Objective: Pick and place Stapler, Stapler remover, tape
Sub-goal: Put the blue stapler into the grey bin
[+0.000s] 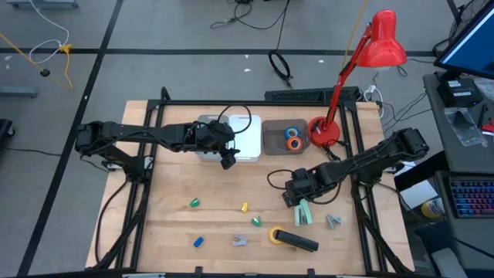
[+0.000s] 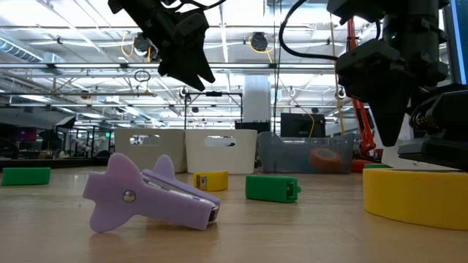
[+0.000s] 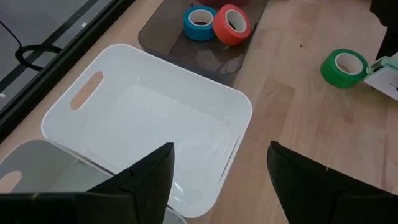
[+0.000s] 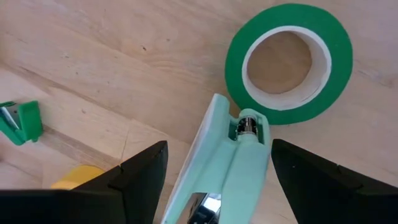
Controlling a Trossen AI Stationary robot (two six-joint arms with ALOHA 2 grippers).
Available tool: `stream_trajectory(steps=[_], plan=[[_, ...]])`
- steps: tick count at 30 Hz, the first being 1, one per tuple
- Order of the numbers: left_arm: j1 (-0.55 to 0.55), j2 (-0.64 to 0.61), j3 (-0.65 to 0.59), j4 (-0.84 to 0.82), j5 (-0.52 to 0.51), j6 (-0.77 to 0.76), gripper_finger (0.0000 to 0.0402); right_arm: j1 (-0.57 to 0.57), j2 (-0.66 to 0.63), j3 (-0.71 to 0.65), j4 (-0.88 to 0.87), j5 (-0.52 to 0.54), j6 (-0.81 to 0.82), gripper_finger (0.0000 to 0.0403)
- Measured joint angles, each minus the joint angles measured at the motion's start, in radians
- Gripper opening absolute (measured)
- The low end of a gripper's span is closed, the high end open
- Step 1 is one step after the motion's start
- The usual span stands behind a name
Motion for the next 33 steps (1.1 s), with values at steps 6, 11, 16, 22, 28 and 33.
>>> stream_trajectory(steps=[6,11,16,22,28,33], plan=[[0.000,0.000,0.000,0.000,0.000,0.000,0.0257,0.000,0.000,0.000,0.003,0.000,0.000,0.0279],[0.000,0.000,0.000,0.000,0.000,0.000,0.0257,0.000,0.000,0.000,0.003,0.002,0.000,0.0279],[0.000,0.000,0.000,0.000,0.000,-0.001,0.0257,0.000,0.000,0.000,0.003,0.003,0.000,0.0279],[0.000,0.000,0.000,0.000,0.000,-0.001,0.0258,0.000,0.000,0.000,0.002,0.000,0.005,0.0279],[0.000,0.000,0.000,0.000,0.000,-0.001,0.0258,0.000,0.000,0.000,0.001,-0.003,0.008,0.0274],[0.000,0.000,0.000,0.000,0.000,-0.001,0.0257,0.000,-0.001,0.000,-0.006,-0.004,0.008,0.0237]])
